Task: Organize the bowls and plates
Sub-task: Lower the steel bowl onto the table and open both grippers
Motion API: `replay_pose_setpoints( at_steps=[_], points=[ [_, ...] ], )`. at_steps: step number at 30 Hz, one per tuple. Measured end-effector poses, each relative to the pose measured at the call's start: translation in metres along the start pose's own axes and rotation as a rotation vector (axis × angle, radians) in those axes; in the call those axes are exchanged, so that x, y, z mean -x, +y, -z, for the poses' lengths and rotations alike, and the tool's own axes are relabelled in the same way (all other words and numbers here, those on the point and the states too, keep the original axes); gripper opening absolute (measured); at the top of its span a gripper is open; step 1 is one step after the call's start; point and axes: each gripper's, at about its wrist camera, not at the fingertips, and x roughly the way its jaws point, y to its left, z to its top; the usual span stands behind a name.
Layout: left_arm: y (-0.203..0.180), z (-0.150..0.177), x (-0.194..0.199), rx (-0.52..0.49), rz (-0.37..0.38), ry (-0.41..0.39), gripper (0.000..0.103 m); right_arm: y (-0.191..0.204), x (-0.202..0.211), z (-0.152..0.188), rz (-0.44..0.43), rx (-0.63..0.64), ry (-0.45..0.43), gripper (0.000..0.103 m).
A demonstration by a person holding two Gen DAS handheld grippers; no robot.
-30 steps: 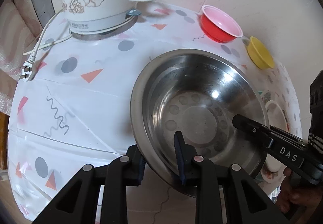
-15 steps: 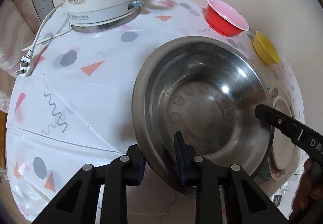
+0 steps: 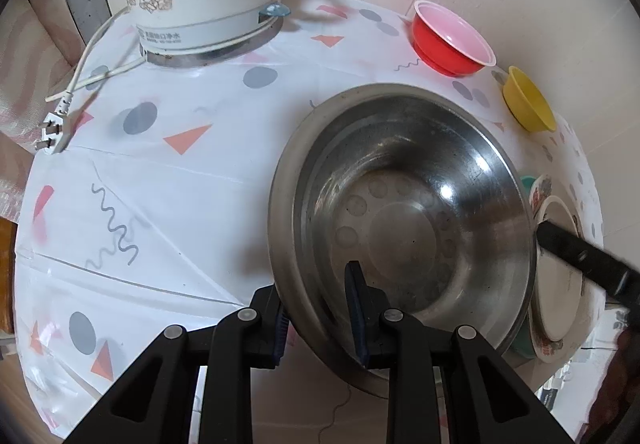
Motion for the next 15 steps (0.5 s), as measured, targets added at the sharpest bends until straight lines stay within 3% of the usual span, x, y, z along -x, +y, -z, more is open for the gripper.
replay_pose_setpoints(
  at_steps=[6, 15],
  points=[
    [0.003, 0.0, 0.007, 0.007, -0.004, -0.012, 0.027, -0.032, 0.026, -0.006, 0.007, -0.113, -0.088, 0.028],
    [0.009, -0.003, 0.013, 0.038, -0.01, -0.04, 0.027, -0.066, 0.041, -0.008, 0.021, -0.208, -0.124, 0.028]
  ],
)
